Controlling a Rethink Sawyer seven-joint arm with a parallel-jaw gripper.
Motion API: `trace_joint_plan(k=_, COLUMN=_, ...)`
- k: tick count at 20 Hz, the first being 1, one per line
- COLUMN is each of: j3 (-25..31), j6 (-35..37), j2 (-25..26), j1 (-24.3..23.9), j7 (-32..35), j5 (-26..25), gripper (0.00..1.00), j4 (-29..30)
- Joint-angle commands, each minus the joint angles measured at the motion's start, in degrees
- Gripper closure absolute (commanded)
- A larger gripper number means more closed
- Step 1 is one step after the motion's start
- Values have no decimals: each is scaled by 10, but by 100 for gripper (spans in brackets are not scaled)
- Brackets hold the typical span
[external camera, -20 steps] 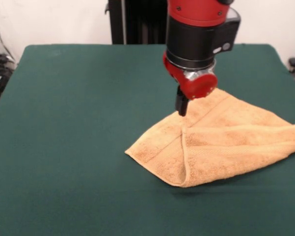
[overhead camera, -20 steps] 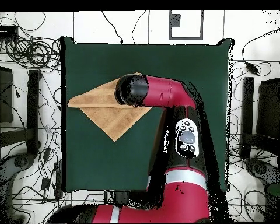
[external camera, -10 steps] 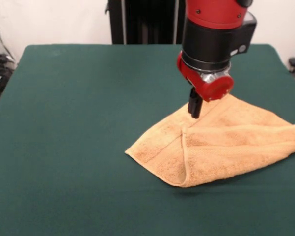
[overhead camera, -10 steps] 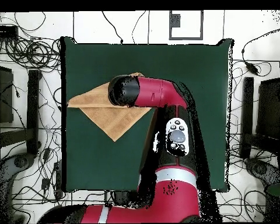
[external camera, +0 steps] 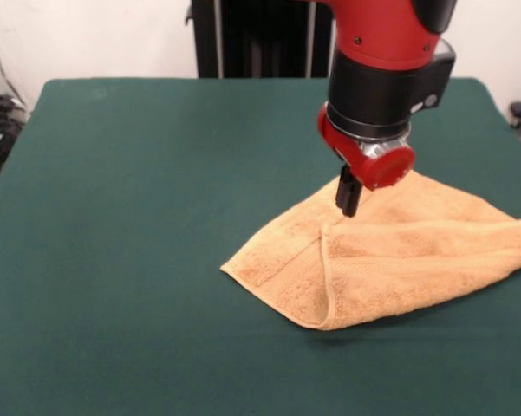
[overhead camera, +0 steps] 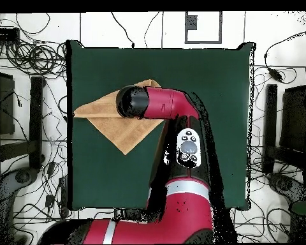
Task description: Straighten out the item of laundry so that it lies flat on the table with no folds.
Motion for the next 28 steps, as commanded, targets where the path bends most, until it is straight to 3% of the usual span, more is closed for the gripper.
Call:
trace_joint_plan(k=1, j3=8, j6=-50, j2=22, j1=21, j7=85, j5=17, gripper=100, j4=86)
trace_joint_plan(k=20, j3=-9, j6=-100, j2=18, j1=39, j7=90, j5=19, gripper=100, j4=129)
trace_joint_plan(k=28, j3=-6, j6=-64, j2=5, j1=34, j7=78, j5=33, gripper=100, j4=134)
